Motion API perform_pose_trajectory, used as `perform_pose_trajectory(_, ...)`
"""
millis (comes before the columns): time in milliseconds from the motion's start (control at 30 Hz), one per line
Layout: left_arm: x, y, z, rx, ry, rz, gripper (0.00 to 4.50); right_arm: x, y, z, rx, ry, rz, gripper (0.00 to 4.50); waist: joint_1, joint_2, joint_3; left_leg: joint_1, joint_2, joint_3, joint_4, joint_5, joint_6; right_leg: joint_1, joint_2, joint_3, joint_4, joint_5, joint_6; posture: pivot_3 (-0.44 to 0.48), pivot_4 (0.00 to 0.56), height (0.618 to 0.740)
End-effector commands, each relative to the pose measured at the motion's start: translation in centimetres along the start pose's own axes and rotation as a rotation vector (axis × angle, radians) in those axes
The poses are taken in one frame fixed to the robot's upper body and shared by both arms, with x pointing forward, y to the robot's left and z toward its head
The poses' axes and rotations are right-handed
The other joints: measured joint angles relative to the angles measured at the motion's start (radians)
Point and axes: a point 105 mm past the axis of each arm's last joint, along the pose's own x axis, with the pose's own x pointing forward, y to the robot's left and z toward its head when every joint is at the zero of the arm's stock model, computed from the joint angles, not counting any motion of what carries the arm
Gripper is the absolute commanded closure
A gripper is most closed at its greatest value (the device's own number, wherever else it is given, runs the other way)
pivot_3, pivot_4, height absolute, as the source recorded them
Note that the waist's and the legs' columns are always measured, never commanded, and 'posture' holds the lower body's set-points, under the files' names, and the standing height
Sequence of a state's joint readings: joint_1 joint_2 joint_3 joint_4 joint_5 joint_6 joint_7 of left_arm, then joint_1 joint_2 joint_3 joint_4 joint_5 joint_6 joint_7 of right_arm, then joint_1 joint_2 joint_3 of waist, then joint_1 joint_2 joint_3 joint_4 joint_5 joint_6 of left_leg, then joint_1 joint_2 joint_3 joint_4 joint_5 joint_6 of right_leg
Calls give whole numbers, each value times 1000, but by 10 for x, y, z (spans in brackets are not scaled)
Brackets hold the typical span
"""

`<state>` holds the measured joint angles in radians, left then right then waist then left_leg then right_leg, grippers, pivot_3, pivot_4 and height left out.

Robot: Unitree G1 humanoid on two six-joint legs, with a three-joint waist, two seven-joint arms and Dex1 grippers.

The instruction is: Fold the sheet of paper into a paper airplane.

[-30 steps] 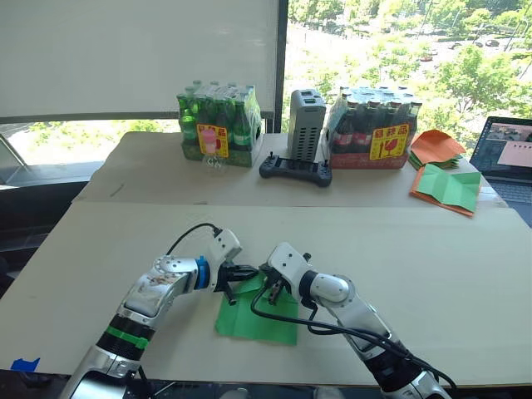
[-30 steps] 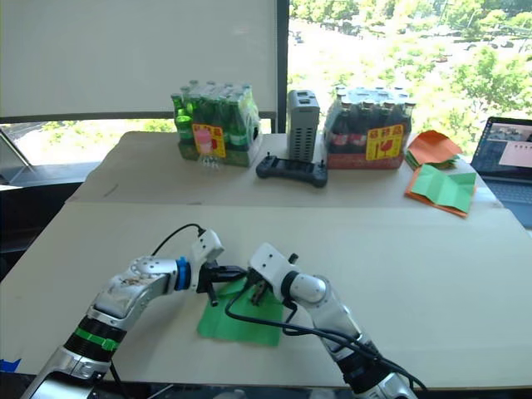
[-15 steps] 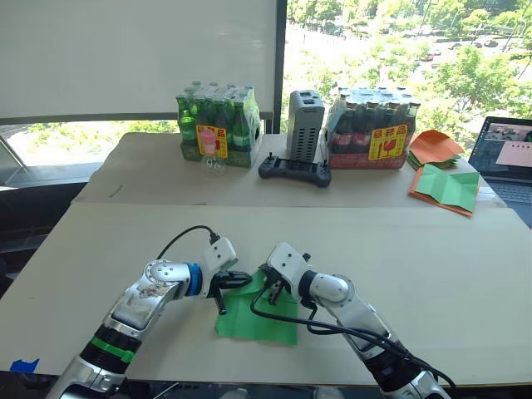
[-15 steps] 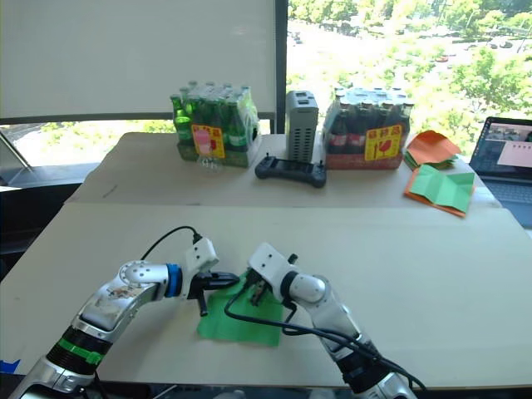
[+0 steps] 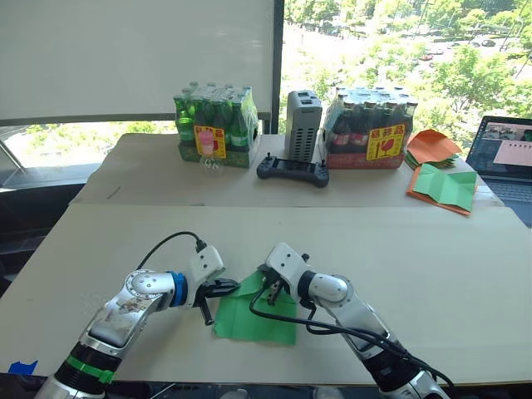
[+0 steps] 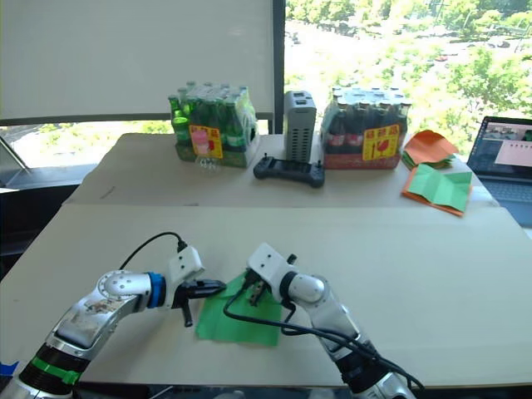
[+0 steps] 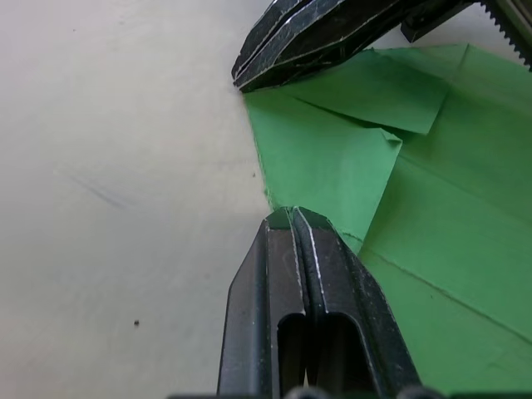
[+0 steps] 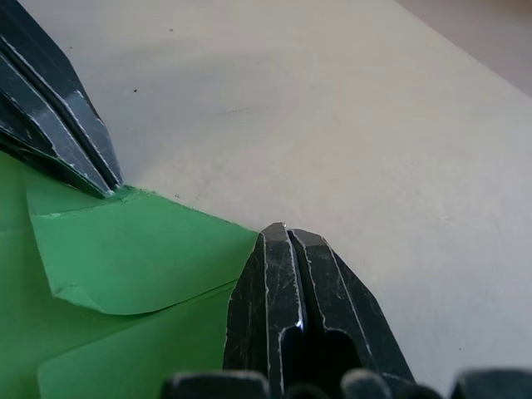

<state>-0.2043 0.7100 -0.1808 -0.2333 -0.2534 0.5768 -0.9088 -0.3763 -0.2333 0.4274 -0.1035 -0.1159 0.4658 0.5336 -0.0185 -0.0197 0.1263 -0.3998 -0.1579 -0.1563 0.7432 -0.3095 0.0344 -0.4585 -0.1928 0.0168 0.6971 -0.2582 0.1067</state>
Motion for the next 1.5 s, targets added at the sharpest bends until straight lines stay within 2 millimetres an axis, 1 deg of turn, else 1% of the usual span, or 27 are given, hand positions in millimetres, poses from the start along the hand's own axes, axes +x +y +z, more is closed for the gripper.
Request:
perform_pose_trajectory(33,-6,-7,-37,-103,133,0,4441,1,1,-1,-5,8,7,4500,1,0,0,0,0,0,0,0,0,0,0,0,0,0,0,0,150,675)
perform_pose_trajectory(333,-20,-7,-42,-126,143,34,4441,2,1,-1,-5,8,12,4500,0,1,0,2,0,1,-5,0,-1,0,0,1,0,-1,-1,0,150,675)
perform_pose_trajectory(500,-26,-2,-35,-112,127,56,4441,3,3,-1,-7,6,17,4500,0,1,0,3,1,1,-6,0,-1,0,1,1,0,-1,-1,0,150,675)
perform_pose_trajectory(600,-32,2,-25,-92,101,69,4441,3,2,0,-8,4,17,4500,-1,1,0,3,1,1,-6,0,-1,0,1,0,0,-1,-1,0,150,675)
perform_pose_trajectory(667,-36,6,-13,-79,60,72,4441,3,2,1,-10,1,16,4500,0,1,0,2,1,0,-6,1,-1,0,1,1,0,-1,-2,0,150,675)
perform_pose_trajectory(767,-37,9,8,-84,-39,65,4441,3,0,3,-14,-4,14,4500,3,1,1,1,1,0,-6,1,-1,-1,1,0,0,-1,-2,0,150,675)
perform_pose_trajectory(833,-36,6,16,-84,-69,37,4441,3,-1,4,-15,-6,12,4500,4,1,1,1,1,0,-5,1,-1,-2,1,0,0,-1,-2,0,150,675)
perform_pose_trajectory(900,-33,4,16,-60,-62,18,4441,2,-3,5,-16,-8,8,4500,4,1,1,0,0,0,-5,1,-2,-2,1,0,-1,-1,-2,0,150,675)
perform_pose_trajectory(967,-26,4,20,-57,-83,9,4441,2,-5,5,-17,-9,5,4500,4,1,1,0,0,0,-5,1,-2,-2,0,0,-1,-1,-2,0,150,675)
perform_pose_trajectory(1033,-16,2,22,-45,-92,-19,4441,0,-7,6,-17,-14,-2,4500,6,1,1,0,0,0,-5,1,-2,-2,0,0,-1,-1,-2,0,150,675)
perform_pose_trajectory(1167,5,-2,15,-29,-84,-59,4441,-4,-13,15,3,-47,-23,4500,6,1,1,-1,0,0,-5,1,-2,-2,0,0,-1,-1,-2,0,150,675)
perform_pose_trajectory(1267,15,-5,17,-16,-94,-86,4441,-9,-17,22,19,-74,-35,4500,6,1,1,-3,0,-1,-4,1,-2,-3,0,-1,-1,-1,-2,0,150,675)
perform_pose_trajectory(1333,22,-7,14,-6,-76,-103,4441,-18,-24,29,48,-105,-44,4500,7,1,1,-4,0,-1,-4,1,-2,-4,0,-1,-1,-1,-2,0,150,675)
perform_pose_trajectory(1400,25,-9,7,11,-44,-111,4441,-27,-28,32,71,-120,-47,4500,7,1,1,-5,0,-1,-3,1,-2,-4,-1,-1,-1,-1,-2,0,150,675)
perform_pose_trajectory(1500,28,-12,0,21,-22,-128,4441,-45,-27,32,79,-128,4,4500,10,1,1,-4,-1,-1,-3,1,-2,-3,-1,-1,-2,-1,-2,0,150,675)
